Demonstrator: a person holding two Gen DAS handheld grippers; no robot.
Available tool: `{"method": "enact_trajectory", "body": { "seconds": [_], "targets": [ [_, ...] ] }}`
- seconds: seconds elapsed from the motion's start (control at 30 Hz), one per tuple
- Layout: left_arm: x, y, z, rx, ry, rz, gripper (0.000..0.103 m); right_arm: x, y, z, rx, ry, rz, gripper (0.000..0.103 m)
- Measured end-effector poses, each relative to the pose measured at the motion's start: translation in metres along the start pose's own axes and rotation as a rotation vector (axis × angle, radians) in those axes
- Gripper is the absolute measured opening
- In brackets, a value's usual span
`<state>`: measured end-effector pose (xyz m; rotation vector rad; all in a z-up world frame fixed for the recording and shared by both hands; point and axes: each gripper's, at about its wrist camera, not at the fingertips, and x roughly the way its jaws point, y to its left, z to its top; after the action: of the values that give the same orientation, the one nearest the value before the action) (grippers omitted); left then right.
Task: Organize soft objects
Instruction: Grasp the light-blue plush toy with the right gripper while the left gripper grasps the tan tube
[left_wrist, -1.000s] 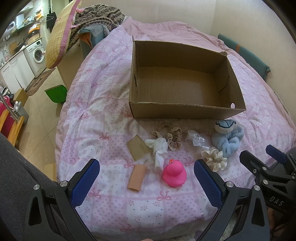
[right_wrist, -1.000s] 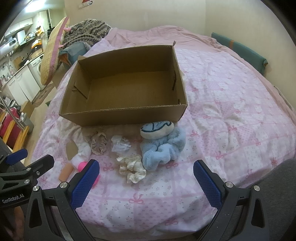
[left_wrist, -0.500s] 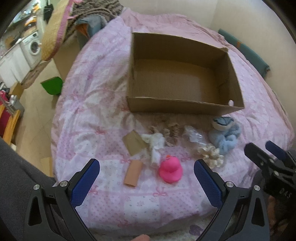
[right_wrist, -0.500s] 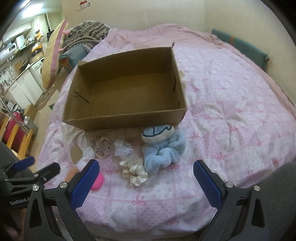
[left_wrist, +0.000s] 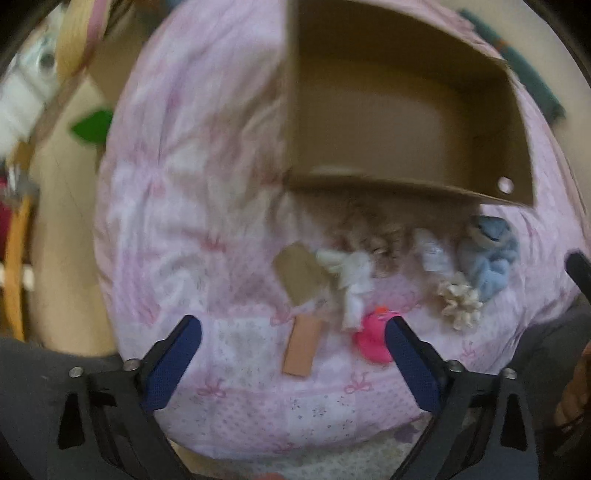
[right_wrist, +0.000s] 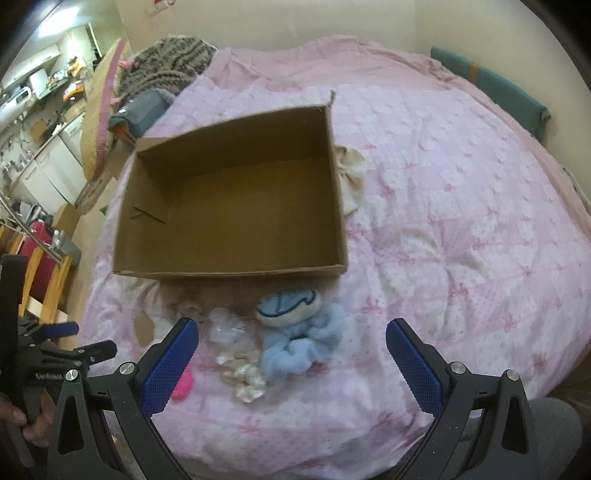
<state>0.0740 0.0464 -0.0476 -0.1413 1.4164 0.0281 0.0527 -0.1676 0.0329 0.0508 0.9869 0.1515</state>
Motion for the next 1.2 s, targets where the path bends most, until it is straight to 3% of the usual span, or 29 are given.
{"method": "enact_trajectory", "body": {
  "seconds": [0.03,0.1,0.17,0.23,0.33,0.43,0.5,0.6,0.77,0.9,1.0,1.1,1.2],
  "targets": [
    [0.011,0.006,0.001,-0.018,0.041,0.002,0.085,0.004,-0.004,0.001,0.005,0.009,-0.004,0.103],
    [0.032,0.012,-0.002,-0.035,0.134,-0.024,0.065,0.012,-0.009,-0.002,0.013,0.029,-0.008,0.103],
    [0.049,0.012,-0.006,-0.038,0.208,-0.069,0.055,0.020,-0.012,-0.007,0.021,0.045,-0.005,0.103],
    [0.058,0.007,-0.007,-0.018,0.235,-0.098,0.054,0.028,-0.014,-0.013,0.034,0.066,-0.010,0.103],
    [0.069,-0.006,-0.006,0.045,0.244,-0.062,0.054,0.031,-0.017,-0.015,0.059,0.070,0.003,0.103],
    [0.073,-0.013,-0.006,0.097,0.227,-0.013,0.038,0.031,-0.018,-0.015,0.061,0.062,0.003,0.103],
    [0.070,-0.011,-0.007,0.102,0.211,0.001,0.020,0.031,-0.020,-0.015,0.068,0.062,0.006,0.103],
    [0.064,-0.004,-0.007,0.079,0.197,-0.004,0.009,0.031,-0.026,-0.014,0.098,0.065,0.014,0.103],
    [0.038,0.008,-0.012,0.065,0.158,-0.026,0.005,0.036,-0.033,-0.012,0.125,0.091,-0.002,0.103],
    [0.010,0.037,-0.015,-0.024,0.118,-0.103,0.005,0.068,-0.030,-0.013,0.106,0.237,-0.042,0.103],
    [-0.014,0.046,-0.019,-0.024,0.064,-0.111,0.005,0.093,-0.028,-0.012,0.119,0.321,-0.030,0.103],
    [-0.034,0.054,-0.021,-0.029,0.001,-0.069,0.005,0.107,-0.017,-0.006,0.068,0.333,-0.063,0.103],
    [-0.039,0.071,-0.021,-0.070,0.023,-0.082,0.005,0.117,0.000,-0.002,-0.018,0.328,-0.106,0.103]
  ]
}}
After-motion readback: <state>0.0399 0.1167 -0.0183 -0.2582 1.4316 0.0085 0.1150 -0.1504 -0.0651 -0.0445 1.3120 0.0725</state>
